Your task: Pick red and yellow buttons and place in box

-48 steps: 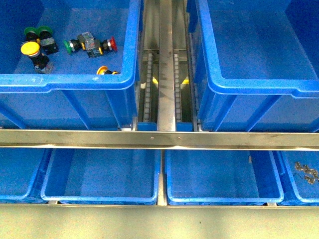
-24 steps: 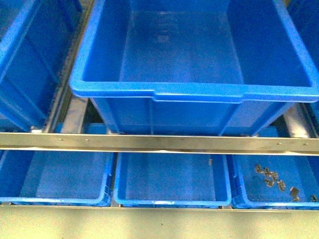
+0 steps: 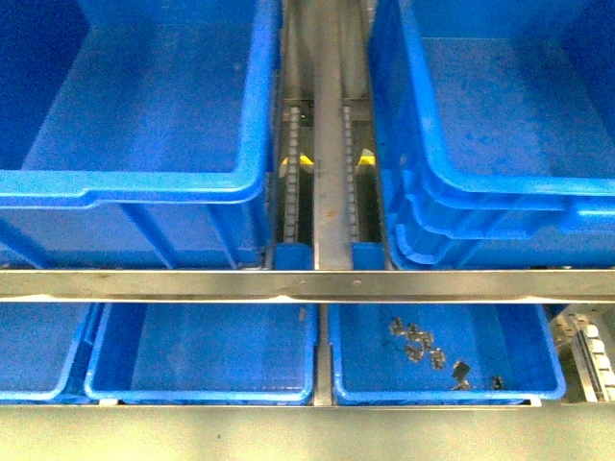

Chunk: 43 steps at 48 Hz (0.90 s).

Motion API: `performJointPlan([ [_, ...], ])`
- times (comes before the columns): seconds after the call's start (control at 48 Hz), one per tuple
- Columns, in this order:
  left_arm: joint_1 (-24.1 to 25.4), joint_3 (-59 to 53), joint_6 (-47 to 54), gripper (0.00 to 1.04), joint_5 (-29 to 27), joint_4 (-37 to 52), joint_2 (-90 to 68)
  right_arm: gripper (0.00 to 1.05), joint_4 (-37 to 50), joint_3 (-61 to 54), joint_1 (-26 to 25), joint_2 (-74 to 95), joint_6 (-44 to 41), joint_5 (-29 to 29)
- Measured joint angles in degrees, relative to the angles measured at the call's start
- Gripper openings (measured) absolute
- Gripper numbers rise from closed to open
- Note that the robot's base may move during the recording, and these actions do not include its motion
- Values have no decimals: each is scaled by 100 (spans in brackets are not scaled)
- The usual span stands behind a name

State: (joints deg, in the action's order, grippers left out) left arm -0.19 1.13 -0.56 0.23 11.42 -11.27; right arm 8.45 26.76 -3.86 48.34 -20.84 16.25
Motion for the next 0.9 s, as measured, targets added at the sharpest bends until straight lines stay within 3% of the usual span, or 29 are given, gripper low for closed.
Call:
performJointPlan([
  [0.125, 2, 0, 7, 3, -4, -225, 216, 37, 66, -39, 33, -13, 74, -33],
  [0.229, 2, 0, 9, 3, -9, -1088, 894, 37, 125, -39, 127, -24, 116, 85],
  [0.646, 11, 2, 13, 3, -22, -1145, 1043, 37, 793, 332, -105, 1126, 339, 334],
  [0.896, 11, 0, 13, 3, -24, -1145, 1043, 37, 1502, 1657, 74, 3388, 236, 131],
])
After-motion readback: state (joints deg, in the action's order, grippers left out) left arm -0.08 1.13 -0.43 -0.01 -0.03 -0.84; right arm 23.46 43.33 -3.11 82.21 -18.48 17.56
